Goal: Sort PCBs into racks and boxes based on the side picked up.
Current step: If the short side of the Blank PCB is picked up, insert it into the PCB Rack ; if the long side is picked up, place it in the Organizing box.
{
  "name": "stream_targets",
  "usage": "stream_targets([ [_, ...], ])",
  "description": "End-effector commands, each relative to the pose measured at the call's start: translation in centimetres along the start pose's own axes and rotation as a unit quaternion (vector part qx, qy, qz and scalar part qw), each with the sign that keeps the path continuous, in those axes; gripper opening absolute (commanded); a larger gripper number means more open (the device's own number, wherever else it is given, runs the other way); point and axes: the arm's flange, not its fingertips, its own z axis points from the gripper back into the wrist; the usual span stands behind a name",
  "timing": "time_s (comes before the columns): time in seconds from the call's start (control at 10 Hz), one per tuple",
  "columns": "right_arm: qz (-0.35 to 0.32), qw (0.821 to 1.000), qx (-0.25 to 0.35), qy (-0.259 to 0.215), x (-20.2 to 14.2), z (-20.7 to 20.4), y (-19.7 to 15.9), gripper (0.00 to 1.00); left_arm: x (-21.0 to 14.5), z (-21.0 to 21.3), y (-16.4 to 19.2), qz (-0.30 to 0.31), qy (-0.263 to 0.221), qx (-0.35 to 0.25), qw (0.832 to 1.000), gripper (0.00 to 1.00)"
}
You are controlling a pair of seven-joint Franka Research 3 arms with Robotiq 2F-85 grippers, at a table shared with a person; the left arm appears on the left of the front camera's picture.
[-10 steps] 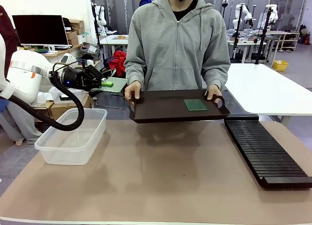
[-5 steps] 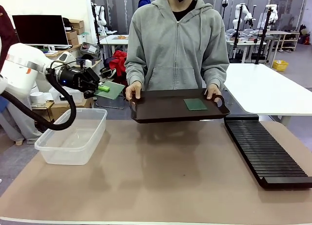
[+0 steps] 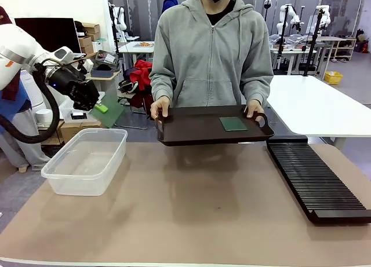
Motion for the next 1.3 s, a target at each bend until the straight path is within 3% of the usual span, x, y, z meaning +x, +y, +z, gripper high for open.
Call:
stream_targets([
  [0.0, -0.002, 1.0, 0.0, -0.002, 0.0, -0.1, 0.2, 1.0, -0.5, -0.4, 1.2, 0.035, -0.021, 0.103, 0.994, 0.03],
  [0.2, -0.002, 1.0, 0.0, -0.002, 0.0, -0.1, 0.2, 1.0, -0.7, -1.6, 3.2, 0.049, -0.039, 0.176, 0.982, 0.03],
  [0.4, -0.002, 1.0, 0.0, -0.002, 0.0, -0.1, 0.2, 1.0, -1.3, -3.3, 5.2, 0.054, -0.007, 0.216, 0.975, 0.03],
  [0.5, -0.002, 1.0, 0.0, -0.002, 0.0, -0.1, 0.2, 1.0, -1.8, -4.2, 5.9, 0.062, 0.021, 0.225, 0.972, 0.03],
  [0.8, -0.002, 1.0, 0.0, -0.002, 0.0, -0.1, 0.2, 1.0, -2.6, -6.0, 7.6, 0.084, 0.044, 0.237, 0.967, 0.03],
  [1.0, -0.002, 1.0, 0.0, -0.002, 0.0, -0.1, 0.2, 1.0, -2.4, -7.2, 8.4, 0.086, 0.044, 0.198, 0.975, 0.03],
  [1.2, -0.002, 1.0, 0.0, -0.002, 0.0, -0.1, 0.2, 1.0, -2.9, -6.2, 8.3, 0.078, 0.044, 0.226, 0.97, 0.03],
])
